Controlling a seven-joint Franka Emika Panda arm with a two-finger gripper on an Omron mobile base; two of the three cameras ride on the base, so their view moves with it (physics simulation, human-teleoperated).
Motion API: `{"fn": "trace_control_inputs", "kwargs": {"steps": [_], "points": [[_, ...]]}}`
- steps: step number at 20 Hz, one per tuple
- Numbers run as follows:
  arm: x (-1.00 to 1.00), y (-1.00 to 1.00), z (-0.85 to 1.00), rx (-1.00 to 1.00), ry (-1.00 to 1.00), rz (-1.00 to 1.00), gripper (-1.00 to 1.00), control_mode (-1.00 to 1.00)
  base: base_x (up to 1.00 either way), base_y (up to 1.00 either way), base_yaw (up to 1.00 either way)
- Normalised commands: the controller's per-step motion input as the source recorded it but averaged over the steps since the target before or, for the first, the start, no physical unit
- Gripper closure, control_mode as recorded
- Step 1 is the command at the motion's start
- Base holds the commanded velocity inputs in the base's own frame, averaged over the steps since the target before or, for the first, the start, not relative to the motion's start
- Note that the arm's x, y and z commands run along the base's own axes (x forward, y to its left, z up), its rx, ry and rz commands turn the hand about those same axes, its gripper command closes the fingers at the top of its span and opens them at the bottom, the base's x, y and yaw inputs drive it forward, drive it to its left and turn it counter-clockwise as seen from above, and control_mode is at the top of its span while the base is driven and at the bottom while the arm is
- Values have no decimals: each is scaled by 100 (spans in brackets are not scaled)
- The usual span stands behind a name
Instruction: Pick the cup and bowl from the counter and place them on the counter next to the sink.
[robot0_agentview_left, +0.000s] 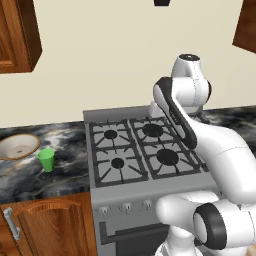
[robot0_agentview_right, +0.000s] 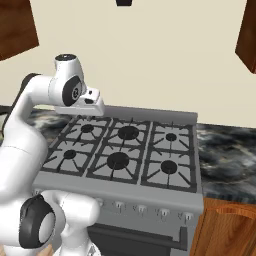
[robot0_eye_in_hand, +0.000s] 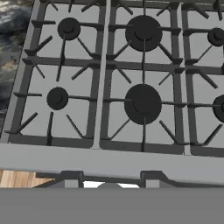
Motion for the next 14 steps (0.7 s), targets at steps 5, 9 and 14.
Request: {"fn": "trace_control_inputs", "kwargs": {"steps": [5, 9, 14], "points": [[0, 40, 0, -3, 1, 8, -100, -100, 0, 0, 0], [-11, 66, 0, -2, 2, 8, -100, -100, 0, 0, 0], [-29, 83, -15, 0, 8, 16, -100, -100, 0, 0, 0]]}}
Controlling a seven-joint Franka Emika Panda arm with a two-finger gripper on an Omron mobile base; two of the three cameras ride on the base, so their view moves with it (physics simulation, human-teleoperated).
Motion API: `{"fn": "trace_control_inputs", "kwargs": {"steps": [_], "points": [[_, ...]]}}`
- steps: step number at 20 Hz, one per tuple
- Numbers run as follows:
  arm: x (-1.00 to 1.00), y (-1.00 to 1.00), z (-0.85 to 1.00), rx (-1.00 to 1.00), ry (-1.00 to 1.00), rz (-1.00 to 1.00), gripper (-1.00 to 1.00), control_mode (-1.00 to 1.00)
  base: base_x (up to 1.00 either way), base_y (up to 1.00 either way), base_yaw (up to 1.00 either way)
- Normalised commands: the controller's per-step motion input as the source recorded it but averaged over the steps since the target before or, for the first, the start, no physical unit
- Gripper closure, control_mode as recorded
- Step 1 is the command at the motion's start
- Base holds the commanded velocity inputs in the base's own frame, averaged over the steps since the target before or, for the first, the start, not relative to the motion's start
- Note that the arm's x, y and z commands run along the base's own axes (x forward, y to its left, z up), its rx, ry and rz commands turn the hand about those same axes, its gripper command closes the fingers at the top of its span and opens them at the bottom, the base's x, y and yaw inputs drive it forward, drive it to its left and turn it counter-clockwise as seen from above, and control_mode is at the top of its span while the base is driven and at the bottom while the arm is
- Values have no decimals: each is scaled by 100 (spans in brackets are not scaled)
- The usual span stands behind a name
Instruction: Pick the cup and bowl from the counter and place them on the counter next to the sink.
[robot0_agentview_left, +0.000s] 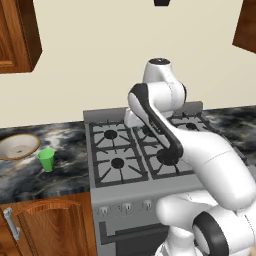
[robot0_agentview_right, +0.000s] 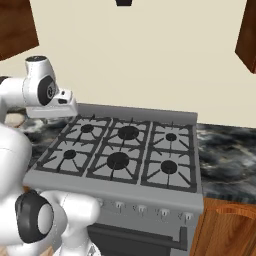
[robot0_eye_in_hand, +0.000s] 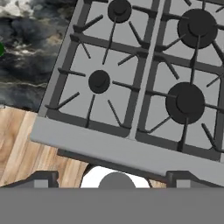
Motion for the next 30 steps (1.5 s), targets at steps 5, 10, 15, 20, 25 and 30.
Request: {"fn": "trace_control_inputs", "kwargs": {"steps": [5, 10, 15, 20, 25, 30], "points": [[-16, 81, -36, 6, 14, 23, -100, -100, 0, 0, 0], [0, 84, -34, 4, 12, 18, -100, -100, 0, 0, 0], [0, 100, -28, 0, 13, 11, -100, -100, 0, 0, 0], [3, 85, -9, 0, 2, 1, -100, -100, 0, 0, 0], [24, 49, 0, -1, 0, -13, -100, -100, 0, 0, 0], [37, 49, 0, 0, 0, -29, -100, -100, 0, 0, 0]]}}
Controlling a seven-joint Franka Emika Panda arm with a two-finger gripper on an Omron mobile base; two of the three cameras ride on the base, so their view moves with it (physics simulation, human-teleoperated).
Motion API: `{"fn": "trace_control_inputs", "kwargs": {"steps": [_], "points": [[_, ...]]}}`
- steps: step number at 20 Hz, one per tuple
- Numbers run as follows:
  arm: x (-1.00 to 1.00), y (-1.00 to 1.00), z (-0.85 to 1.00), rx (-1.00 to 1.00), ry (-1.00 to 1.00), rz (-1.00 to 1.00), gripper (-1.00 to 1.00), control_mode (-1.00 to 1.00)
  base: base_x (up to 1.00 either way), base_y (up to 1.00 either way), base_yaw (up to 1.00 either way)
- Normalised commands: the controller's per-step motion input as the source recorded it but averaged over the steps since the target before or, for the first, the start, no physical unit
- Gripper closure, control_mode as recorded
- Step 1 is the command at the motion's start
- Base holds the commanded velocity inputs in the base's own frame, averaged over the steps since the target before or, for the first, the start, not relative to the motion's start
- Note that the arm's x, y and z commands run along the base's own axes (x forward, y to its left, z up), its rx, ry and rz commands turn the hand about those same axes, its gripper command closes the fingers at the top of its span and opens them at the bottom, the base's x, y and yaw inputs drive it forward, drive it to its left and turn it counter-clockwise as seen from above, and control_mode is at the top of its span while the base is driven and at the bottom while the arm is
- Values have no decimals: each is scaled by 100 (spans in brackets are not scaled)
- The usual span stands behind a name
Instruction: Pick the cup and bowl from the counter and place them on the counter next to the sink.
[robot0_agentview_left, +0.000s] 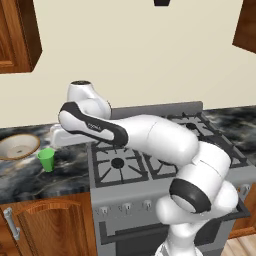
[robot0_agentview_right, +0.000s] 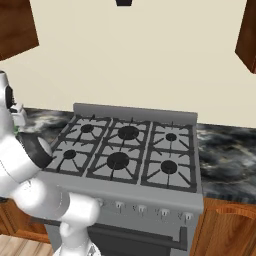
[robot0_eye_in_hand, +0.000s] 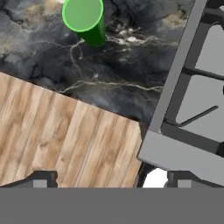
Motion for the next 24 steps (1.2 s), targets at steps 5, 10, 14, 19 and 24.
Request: {"fn": "trace_control_inputs", "kwargs": {"steps": [5, 10, 14, 19, 24], "points": [[54, 45, -24, 0, -4, -21, -100, -100, 0, 0, 0], [55, 34, -25, 0, -7, -15, -100, -100, 0, 0, 0], [37, 20, -10, 0, -1, -16, -100, -100, 0, 0, 0], [15, 21, -6, 0, 4, -12, -100, -100, 0, 0, 0], [25, 11, -12, 0, 8, -5, -100, -100, 0, 0, 0]]}}
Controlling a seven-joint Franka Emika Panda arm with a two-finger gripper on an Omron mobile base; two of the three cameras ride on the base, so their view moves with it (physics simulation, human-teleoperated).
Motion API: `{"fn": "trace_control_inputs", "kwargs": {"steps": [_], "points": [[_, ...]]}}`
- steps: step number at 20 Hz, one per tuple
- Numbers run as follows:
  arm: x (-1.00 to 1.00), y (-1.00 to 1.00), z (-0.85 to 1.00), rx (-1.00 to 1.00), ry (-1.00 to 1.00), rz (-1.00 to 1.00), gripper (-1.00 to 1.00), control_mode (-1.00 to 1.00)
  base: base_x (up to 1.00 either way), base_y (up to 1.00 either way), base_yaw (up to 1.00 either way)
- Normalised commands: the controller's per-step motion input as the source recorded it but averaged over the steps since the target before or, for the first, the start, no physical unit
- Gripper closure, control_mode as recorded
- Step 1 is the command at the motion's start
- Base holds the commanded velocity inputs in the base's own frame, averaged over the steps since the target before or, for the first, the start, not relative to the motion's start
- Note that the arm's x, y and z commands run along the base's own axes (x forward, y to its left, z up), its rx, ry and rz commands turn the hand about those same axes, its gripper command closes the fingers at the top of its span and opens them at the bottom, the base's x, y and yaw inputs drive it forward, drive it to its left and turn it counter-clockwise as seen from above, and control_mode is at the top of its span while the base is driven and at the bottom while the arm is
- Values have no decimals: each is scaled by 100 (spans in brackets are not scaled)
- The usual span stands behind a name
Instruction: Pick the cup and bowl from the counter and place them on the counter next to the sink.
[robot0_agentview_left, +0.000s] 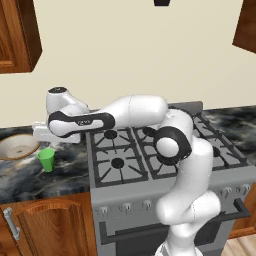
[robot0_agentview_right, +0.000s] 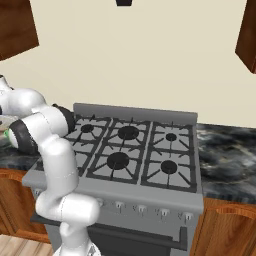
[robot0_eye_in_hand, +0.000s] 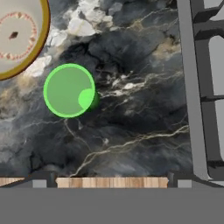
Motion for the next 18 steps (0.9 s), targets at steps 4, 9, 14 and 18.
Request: {"fn": "trace_control_inputs", "kwargs": {"steps": [4, 9, 14, 18], "points": [[20, 0, -16, 0, 3, 0, -100, -100, 0, 0, 0], [23, 3, -30, 0, 0, 0, -100, -100, 0, 0, 0], [18, 12, -33, 0, -2, 0, -100, -100, 0, 0, 0], [31, 26, -21, 0, 0, 0, -100, -100, 0, 0, 0]]}}
